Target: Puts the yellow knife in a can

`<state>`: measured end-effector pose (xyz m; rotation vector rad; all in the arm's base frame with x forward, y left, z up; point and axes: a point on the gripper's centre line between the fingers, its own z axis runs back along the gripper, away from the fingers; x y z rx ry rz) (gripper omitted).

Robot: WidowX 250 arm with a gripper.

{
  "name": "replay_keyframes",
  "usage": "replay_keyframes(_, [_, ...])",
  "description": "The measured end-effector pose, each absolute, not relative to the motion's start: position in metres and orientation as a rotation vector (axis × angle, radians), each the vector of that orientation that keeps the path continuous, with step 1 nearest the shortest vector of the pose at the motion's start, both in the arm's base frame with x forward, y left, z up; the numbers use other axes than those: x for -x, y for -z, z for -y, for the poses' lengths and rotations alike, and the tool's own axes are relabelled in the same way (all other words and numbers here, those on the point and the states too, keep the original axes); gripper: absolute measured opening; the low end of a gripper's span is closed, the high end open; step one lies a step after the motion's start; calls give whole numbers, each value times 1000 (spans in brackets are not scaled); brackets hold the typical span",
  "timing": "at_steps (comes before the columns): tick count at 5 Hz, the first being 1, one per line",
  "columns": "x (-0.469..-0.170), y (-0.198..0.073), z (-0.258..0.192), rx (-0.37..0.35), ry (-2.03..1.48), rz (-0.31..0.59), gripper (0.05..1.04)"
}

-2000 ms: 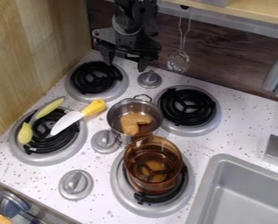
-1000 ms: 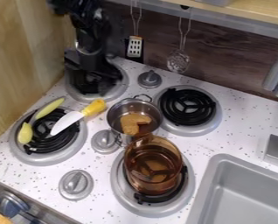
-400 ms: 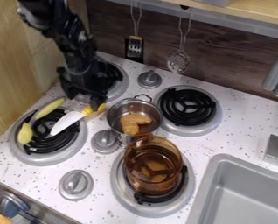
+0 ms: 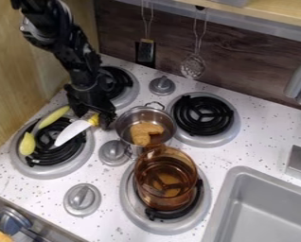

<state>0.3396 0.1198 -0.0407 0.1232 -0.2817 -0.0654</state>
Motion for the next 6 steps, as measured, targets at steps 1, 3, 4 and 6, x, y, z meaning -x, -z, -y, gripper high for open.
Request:
replay_keyframes(1, [-344,43,-120,-115,72,278,948])
replay_keyframes(3, [-347,44,-121,-144,60,292,503])
replay_keyframes(4, [-343,44,-121,-151,41,262,503])
replay_keyframes(6, [-345,14,-111,-210,-135,125,503])
